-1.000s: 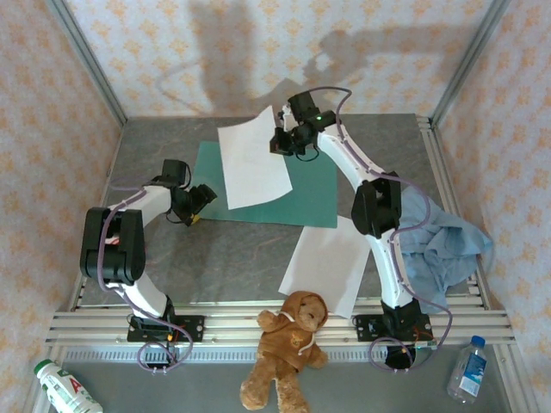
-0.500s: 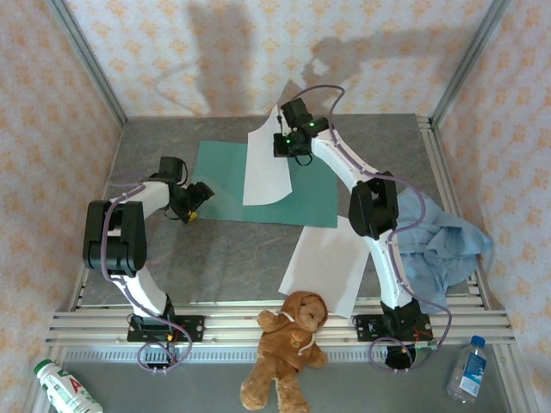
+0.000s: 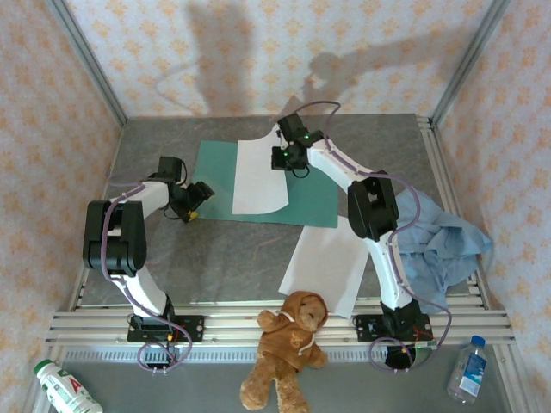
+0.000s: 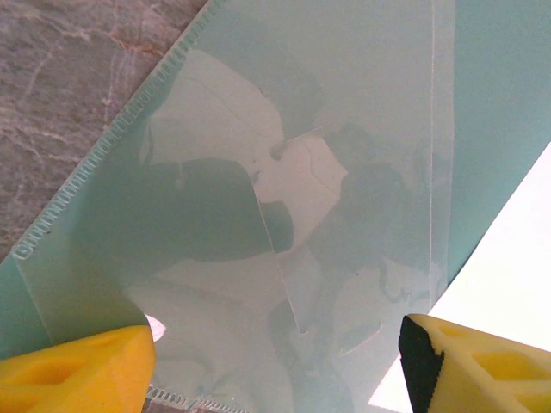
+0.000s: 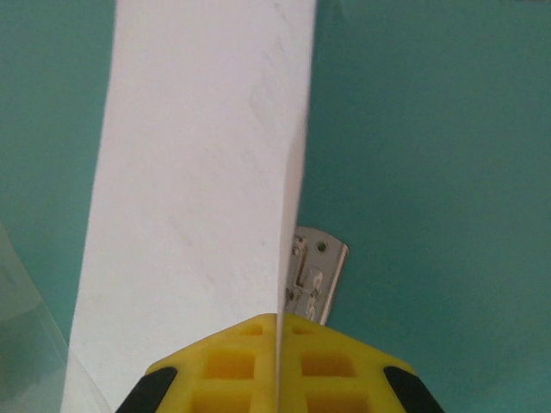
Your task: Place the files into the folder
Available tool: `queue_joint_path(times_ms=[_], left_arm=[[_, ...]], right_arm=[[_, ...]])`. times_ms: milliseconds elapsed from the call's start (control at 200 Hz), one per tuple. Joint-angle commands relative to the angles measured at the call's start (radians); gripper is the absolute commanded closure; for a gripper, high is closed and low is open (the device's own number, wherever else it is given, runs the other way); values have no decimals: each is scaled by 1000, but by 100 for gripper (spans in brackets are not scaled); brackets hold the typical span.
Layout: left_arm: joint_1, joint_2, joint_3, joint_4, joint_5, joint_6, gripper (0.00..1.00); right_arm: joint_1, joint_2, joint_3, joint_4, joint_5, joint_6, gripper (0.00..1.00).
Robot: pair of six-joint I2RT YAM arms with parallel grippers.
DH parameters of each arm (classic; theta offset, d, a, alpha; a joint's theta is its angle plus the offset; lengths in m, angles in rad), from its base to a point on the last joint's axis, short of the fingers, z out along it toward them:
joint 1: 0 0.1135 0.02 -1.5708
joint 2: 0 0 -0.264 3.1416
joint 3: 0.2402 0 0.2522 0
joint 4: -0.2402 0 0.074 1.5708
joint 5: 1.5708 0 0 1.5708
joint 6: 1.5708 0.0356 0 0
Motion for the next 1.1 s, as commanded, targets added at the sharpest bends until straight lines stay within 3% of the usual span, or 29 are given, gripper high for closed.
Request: queue_joint_path(times_ms=[0, 145, 305, 1096], left_arm=[[9, -4, 39, -23, -13, 37, 24], [7, -45, 94, -85, -114, 119, 17], [9, 13, 148, -125, -212, 202, 15], [8, 113, 120, -61, -126, 208, 21]], right_arm=[[6, -80, -53, 82, 43, 95, 100], [7, -90, -96, 117, 64, 139, 100], [7, -90, -108, 133, 73, 167, 100], [40, -35, -76, 177, 56, 230, 100]])
